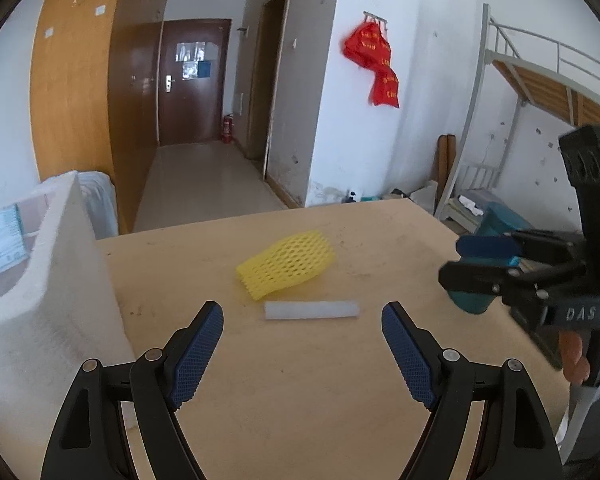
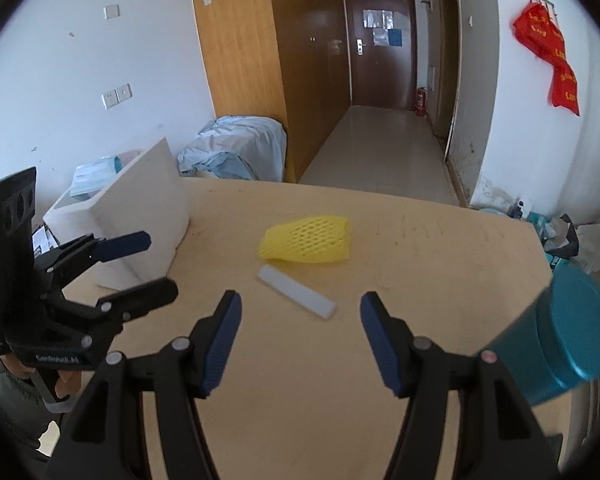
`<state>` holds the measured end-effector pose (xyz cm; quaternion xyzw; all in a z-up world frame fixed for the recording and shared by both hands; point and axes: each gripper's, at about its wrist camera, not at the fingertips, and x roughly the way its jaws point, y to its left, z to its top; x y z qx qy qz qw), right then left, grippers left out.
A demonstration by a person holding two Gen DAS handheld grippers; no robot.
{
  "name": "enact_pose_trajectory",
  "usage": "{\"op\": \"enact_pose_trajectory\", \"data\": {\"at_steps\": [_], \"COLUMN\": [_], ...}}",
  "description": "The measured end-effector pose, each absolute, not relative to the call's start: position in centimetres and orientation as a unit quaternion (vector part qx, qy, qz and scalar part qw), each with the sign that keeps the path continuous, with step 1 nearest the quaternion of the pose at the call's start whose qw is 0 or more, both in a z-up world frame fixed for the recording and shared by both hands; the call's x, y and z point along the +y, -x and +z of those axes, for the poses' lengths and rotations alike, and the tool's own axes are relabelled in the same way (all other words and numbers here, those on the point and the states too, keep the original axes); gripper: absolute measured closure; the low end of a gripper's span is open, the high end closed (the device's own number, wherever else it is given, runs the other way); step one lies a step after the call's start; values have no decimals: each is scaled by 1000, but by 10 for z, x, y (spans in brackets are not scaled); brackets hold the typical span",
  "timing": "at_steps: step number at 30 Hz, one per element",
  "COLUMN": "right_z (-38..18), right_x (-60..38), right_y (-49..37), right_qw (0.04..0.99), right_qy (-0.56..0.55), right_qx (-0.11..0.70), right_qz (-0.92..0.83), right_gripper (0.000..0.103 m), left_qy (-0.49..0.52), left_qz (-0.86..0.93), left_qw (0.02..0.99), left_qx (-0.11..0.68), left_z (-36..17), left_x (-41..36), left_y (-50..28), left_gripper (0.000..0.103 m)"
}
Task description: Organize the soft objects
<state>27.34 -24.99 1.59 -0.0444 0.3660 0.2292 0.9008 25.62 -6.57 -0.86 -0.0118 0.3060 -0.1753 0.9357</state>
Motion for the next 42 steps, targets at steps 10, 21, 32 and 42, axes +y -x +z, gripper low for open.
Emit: {"op": "enact_pose_trajectory", "data": {"at_steps": [10,21,32,42], "right_z": [5,2,0,0], "right_x": [-255,-263,-266,-267], "right_y": [-287,-290,-291,-288], "right_qw": [899,900,899,898], "right_qy": [31,25,20,21], "right_qx": [366,364,365,363], "right_qz": [239,237,242,248], "right_gripper": [37,37,37,37], "left_qy": [-26,-27,-28,-33], "left_qz": [-240,-268,-264,-246], "left_qw": [911,892,885,877], "left_qx": [336,362,383,412], "left_z": [-38,-68,-80,-93], "left_x": [-93,-116,-120,-122], "left_y": [-286,-319,-338,-353], "left_gripper": [21,21,21,27]}}
